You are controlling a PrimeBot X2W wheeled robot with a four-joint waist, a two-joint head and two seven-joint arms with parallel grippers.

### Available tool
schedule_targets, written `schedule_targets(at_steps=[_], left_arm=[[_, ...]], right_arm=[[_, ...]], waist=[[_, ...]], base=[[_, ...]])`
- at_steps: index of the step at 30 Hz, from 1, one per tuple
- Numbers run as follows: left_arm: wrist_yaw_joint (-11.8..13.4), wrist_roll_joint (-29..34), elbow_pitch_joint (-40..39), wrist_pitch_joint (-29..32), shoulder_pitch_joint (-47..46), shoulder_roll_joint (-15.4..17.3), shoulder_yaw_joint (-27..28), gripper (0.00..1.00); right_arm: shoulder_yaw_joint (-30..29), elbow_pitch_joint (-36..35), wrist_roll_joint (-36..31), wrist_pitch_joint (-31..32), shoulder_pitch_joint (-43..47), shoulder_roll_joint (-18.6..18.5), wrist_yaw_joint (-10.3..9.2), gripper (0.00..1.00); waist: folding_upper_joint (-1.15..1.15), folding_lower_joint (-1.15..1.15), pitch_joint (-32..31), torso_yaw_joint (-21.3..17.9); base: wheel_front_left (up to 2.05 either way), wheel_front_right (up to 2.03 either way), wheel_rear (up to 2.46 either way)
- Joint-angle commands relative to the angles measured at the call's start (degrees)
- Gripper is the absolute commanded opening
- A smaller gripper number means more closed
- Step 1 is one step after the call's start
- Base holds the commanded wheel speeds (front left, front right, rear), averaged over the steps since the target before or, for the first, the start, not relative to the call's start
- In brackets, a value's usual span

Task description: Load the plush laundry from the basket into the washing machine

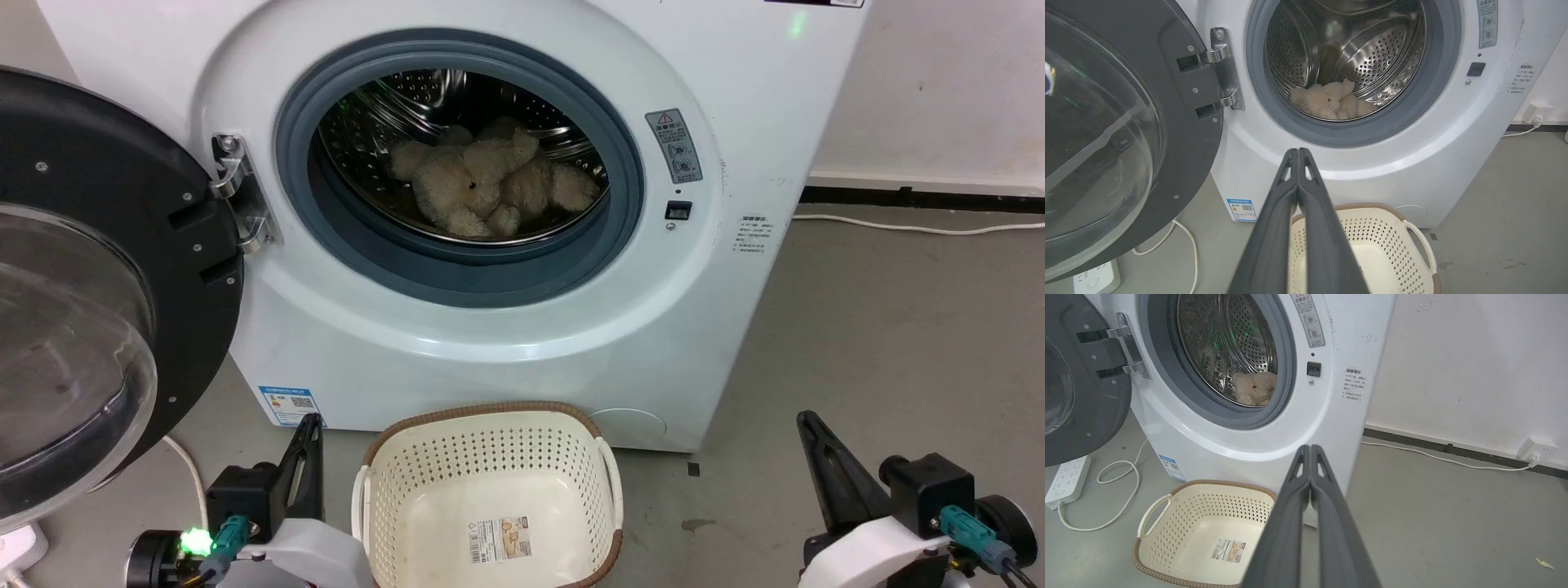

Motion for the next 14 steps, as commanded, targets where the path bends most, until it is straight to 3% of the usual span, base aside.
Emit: schedule_targets(at_steps=[1,14], left_arm=[[-0.3,0.8,-0.3,0.4,-0.8,-0.1,0.3,0.00],[-0.3,1.4,-0.4,1.0,-1.2,-0.4,0.4,0.00]], right_arm=[[-0.2,0.3,-0.6,0.2,-1.0,0.3,0.04,0.00],[-0.4,0.5,-1.6,0.8,-1.6,0.3,0.05,0.00]], waist=[[0.00,0.00,0.0,0.0],[0.00,0.00,0.0,-0.1]], base=[[0.00,0.00,0.00],[0.00,0.00,0.00]])
